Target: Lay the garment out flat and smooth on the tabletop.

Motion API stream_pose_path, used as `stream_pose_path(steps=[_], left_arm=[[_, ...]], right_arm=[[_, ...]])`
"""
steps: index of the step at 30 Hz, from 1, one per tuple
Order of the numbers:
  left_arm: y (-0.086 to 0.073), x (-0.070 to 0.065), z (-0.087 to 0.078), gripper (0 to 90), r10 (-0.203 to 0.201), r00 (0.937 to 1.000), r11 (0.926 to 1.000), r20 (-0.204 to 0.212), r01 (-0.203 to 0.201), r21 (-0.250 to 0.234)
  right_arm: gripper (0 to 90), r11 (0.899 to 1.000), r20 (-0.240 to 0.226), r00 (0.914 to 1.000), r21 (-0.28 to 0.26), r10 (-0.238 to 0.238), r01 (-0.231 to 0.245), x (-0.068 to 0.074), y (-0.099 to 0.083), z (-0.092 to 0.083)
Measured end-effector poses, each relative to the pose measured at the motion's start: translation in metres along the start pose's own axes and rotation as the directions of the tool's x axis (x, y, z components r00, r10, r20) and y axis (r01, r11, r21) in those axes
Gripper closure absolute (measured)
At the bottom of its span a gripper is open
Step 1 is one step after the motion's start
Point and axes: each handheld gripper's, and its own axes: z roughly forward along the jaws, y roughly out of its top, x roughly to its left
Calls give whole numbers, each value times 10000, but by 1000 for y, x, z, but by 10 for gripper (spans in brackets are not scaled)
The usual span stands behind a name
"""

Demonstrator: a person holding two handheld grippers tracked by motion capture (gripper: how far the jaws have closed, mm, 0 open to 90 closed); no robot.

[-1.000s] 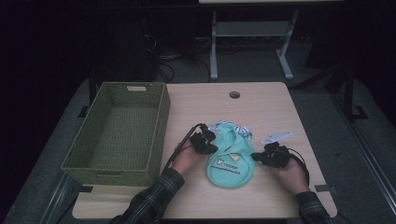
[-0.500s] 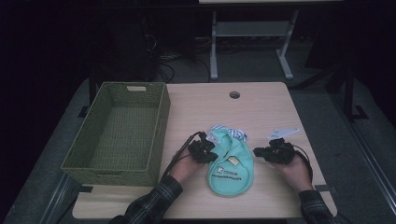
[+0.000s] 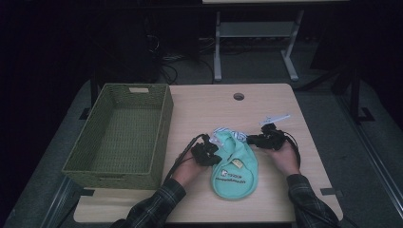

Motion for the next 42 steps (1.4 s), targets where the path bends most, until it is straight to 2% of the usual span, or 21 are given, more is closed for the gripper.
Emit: stream_pose_path(steps=[3,7,8,11,13,15,16,19,21,27,28,31,37,40,42], left_arm=[[0,0,0,897,-7,10000,10000,-2,7,-19],[0,0,0,896,2,10000,10000,20,-2,-3],[0,0,0,897,-41,10000,10000,30,41,-43],[0,1,0,897,58,10000,10000,15,-58,19],[0,1,0,897,80,10000,10000,21,-80,37],[0,0,1,897,4,10000,10000,14,-4,-30],[1,0,1,897,30,10000,10000,-3,-30,-14],[1,0,0,897,99,9999,9999,-33,-99,38],[1,-1,0,897,113,9999,9999,-63,-113,35],[1,-1,0,897,124,9999,9999,-80,-123,36],[1,-1,0,897,126,9999,9999,-94,-126,37],[1,-2,0,897,139,9998,9999,-110,-139,40],[0,-1,0,896,21,9997,10000,-254,-23,-84],[0,2,-3,896,31,9993,10000,-368,-29,61],[-1,3,-5,895,-15,9994,10000,-353,17,37]], right_arm=[[744,9999,-72,9999,-92,95,-95,2,4,2],[716,9999,-32,9999,15,-112,112,4,11,13],[701,10000,-35,10000,82,46,-45,5,12,15],[686,9997,-49,9999,194,-117,118,5,13,23],[718,9982,10,9998,570,-175,174,7,13,29],[767,9977,-78,9994,574,-351,355,8,11,32],[802,9977,-100,9995,602,-292,297,9,12,32],[857,9962,48,9984,662,-567,562,12,13,32],[862,9954,223,9970,626,-739,724,12,15,29],[865,9961,625,9947,389,-813,790,9,19,19],[865,9951,860,9918,382,-941,911,5,21,14],[865,9947,1160,9884,427,-984,940,-1,22,9],[863,9978,1322,9894,377,-596,551,-12,18,8],[863,9965,1629,9837,464,-764,698,-12,15,10],[863,9968,1626,9841,467,-712,644,-12,15,10]])
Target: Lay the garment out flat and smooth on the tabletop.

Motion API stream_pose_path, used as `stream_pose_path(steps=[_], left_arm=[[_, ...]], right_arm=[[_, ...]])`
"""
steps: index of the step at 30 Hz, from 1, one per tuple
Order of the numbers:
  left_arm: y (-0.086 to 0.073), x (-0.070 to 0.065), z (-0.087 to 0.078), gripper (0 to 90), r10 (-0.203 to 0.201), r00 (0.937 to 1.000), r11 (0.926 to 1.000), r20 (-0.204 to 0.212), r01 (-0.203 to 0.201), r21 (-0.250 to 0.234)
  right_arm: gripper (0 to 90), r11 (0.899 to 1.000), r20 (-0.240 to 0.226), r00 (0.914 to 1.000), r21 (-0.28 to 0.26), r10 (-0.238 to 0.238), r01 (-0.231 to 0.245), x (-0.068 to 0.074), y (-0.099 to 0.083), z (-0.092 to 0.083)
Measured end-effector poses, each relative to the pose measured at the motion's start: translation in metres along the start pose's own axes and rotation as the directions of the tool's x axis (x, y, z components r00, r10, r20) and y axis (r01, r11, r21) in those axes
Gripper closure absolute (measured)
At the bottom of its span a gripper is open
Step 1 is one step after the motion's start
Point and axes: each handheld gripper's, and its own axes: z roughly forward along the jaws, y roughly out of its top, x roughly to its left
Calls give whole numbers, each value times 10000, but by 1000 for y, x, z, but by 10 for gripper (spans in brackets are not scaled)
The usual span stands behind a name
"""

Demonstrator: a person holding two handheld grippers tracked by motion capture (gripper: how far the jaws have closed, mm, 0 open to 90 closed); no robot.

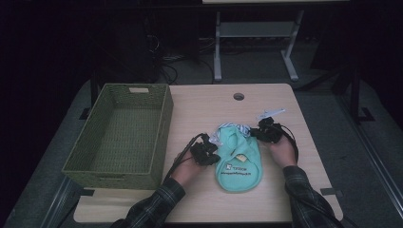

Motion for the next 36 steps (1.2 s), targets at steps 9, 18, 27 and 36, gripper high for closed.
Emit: stream_pose_path(steps=[9,18,27,36], left_arm=[[10,-7,-4,728,-10,9995,9978,313,31,-663],[14,-17,15,707,388,9981,9989,476,-375,-288],[14,-23,1,899,738,9971,9970,195,-733,-238],[-8,-12,-15,900,428,9991,9989,-54,-427,174]], right_arm=[[860,10000,-197,9998,-14,-3,3,0,-1,1],[860,10000,-219,9997,47,83,-82,2,1,3],[860,10000,-165,9999,77,-19,20,1,0,3],[860,9998,148,9999,186,1,-4,-6,-3,0]])
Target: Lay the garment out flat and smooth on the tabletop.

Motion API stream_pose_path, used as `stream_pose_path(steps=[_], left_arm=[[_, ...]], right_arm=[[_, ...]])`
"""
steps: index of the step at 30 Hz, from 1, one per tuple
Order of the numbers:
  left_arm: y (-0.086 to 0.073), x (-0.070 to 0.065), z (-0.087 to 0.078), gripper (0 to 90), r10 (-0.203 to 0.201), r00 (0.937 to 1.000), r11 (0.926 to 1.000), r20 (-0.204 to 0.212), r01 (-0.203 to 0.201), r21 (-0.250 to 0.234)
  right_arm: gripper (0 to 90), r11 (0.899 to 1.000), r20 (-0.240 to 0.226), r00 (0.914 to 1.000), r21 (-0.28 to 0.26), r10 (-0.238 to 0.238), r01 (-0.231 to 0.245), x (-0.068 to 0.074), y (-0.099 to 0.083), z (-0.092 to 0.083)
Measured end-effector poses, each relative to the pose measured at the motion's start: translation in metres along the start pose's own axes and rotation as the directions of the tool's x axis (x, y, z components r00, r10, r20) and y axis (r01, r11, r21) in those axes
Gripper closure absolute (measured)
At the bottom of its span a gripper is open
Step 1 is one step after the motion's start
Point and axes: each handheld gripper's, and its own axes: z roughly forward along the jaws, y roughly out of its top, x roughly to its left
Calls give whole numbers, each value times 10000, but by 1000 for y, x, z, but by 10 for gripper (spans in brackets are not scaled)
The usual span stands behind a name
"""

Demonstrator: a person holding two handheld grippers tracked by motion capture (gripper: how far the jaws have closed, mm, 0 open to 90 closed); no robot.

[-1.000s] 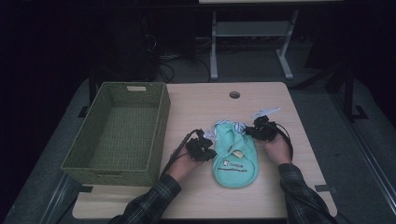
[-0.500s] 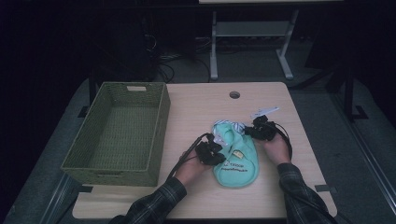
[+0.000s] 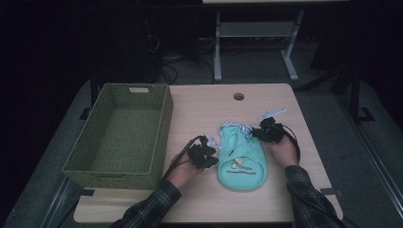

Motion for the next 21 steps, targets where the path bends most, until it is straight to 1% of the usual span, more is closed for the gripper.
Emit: stream_pose_path(steps=[2,4,5,7,8,9,10,13,14,15,16,17,19,20,21], left_arm=[[-2,1,1,899,6,10000,10000,-57,-6,-8],[-1,2,-1,898,-12,10000,9998,-74,11,-194],[0,2,-2,898,-67,9999,9995,-93,64,-318],[2,3,-3,897,-124,9999,9990,-79,120,-435],[2,3,-3,897,-124,9999,9990,-79,120,-435],[2,4,-4,897,-154,9998,9986,-83,150,-498],[3,5,-4,878,-235,9997,9980,-61,231,-593],[6,7,-4,866,-288,9995,9973,-101,281,-679],[8,8,-4,866,-306,9995,9967,-56,301,-750],[9,9,-3,866,-316,9995,9961,-69,309,-824],[13,10,-2,867,-289,9996,9959,-68,282,-854],[13,10,-2,867,-289,9996,9959,-68,282,-854],[17,11,-1,867,-314,9995,9953,-57,307,-914],[20,12,1,867,-278,9996,9948,-69,270,-985],[20,12,1,867,-278,9996,9948,-69,270,-985]], right_arm=[[855,9999,-65,9999,-80,101,-102,-1,-1,0],[840,9999,-122,9999,-103,120,-121,-1,-2,0],[820,9999,-144,9998,-108,105,-107,-1,-2,0],[743,9994,-164,9998,-311,118,-123,0,-2,-3],[743,9994,-164,9998,-311,118,-123,0,-2,-3],[716,9989,-212,9996,-410,207,-215,0,-2,-5],[678,9974,-280,9993,-657,267,-285,-2,-3,-12],[674,9964,-317,9989,-768,336,-359,-1,-5,-18],[696,9959,-364,9985,-794,415,-443,-1,-6,-23],[742,9954,-475,9984,-884,314,-355,-1,-7,-26],[808,9963,-570,9982,-836,165,-212,2,-10,-32],[808,9963,-570,9982,-836,165,-212,2,-10,-32],[865,9965,-622,9981,-835,-22,-30,6,-14,-37],[893,9967,-724,9974,-809,-45,-14,9,-18,-41],[893,9967,-724,9974,-809,-45,-14,9,-18,-41]])
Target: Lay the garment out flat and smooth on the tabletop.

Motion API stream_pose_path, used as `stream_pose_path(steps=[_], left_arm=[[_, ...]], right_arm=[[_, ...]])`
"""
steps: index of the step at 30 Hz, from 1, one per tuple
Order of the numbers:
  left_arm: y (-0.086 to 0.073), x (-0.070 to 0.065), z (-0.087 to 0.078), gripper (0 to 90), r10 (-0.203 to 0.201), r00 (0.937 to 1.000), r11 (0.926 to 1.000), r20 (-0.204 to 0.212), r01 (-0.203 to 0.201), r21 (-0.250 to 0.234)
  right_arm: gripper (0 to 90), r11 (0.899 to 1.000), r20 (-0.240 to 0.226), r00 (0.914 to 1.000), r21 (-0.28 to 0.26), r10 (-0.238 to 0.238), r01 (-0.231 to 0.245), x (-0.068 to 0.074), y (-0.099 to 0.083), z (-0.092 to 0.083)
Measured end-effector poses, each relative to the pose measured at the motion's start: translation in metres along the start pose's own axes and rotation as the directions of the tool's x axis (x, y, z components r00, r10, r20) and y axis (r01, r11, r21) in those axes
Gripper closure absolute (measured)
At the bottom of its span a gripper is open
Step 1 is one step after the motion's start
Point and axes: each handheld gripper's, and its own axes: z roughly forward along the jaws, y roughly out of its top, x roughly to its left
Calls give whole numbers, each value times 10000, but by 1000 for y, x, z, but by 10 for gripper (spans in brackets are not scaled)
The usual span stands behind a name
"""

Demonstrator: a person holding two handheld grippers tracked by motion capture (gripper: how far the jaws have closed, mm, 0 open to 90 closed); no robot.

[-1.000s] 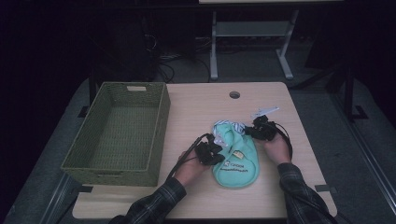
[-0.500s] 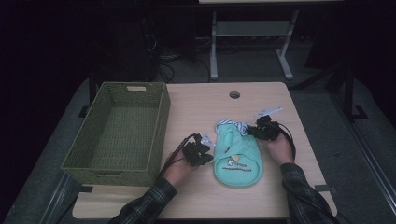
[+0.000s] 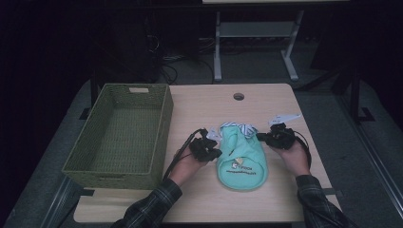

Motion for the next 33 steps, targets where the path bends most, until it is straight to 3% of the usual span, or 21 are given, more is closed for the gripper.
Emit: stream_pose_path(steps=[8,14,15,22,33], left_arm=[[9,4,19,867,-32,9999,10000,96,32,24],[4,6,33,870,59,10000,9982,-37,-57,600],[3,6,32,876,20,10000,9983,18,-21,590],[-5,0,23,879,65,9998,9964,193,-81,842],[-19,-32,11,879,369,9954,9944,883,-453,955]], right_arm=[[896,9995,-415,9991,293,-102,114,12,-15,-5],[897,9956,-498,9986,908,-188,233,16,-27,3],[897,9936,-460,9988,1103,-175,225,16,-30,5],[897,9933,-550,9981,1105,-282,342,18,-34,4],[897,9926,-656,9967,1090,-468,538,25,-35,4]])
